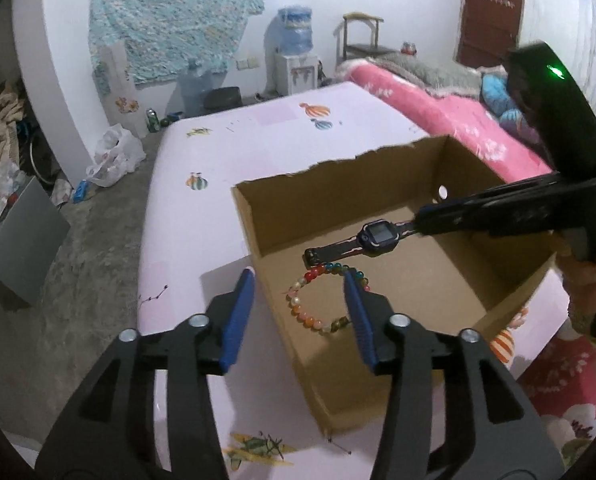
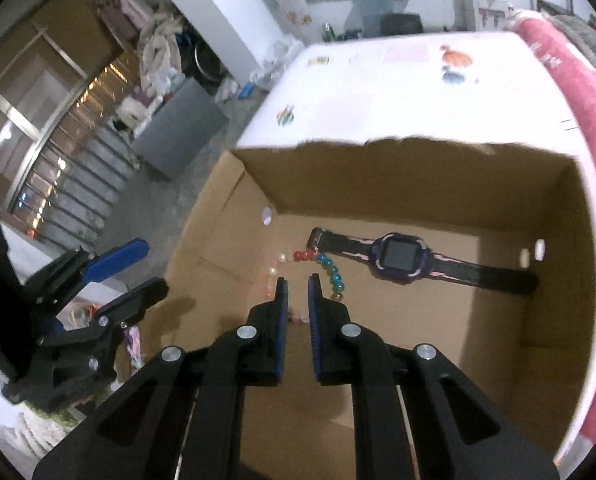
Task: Organize jewelry
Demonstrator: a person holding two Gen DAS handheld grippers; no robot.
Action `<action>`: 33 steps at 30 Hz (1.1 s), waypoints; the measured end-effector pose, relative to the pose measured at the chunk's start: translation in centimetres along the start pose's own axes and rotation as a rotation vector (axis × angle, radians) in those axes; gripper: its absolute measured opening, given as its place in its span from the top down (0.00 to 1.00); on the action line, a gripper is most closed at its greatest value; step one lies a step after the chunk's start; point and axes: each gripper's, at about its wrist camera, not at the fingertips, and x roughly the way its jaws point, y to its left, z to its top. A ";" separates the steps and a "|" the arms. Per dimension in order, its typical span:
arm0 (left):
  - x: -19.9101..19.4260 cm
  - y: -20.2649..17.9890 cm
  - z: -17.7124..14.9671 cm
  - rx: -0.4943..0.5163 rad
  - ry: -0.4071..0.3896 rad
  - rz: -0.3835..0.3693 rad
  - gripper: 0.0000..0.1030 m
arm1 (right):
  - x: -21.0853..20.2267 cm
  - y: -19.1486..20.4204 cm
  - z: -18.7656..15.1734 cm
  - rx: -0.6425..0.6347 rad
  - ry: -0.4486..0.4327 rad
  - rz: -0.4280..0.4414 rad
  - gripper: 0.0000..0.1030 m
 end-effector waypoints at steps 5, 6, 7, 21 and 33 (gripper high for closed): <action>-4.3 1.2 -2.5 -0.068 -0.067 -0.013 0.27 | -7.5 1.4 -4.0 -0.069 -0.182 -0.005 0.48; -5.2 1.4 -3.4 -0.086 -0.082 -0.022 0.25 | -8.6 1.8 -5.1 -0.093 -0.209 -0.008 0.45; -5.8 1.6 -4.3 -0.101 -0.089 -0.034 0.21 | -9.4 2.0 -6.0 -0.109 -0.224 -0.004 0.39; 3.4 -2.2 -14.2 -0.131 0.187 0.020 0.18 | 0.6 2.6 -19.7 -0.062 0.034 -0.202 0.27; 3.5 -1.0 -12.4 -0.236 0.109 -0.013 0.18 | -2.9 -3.2 -15.4 0.162 -0.155 -0.216 0.54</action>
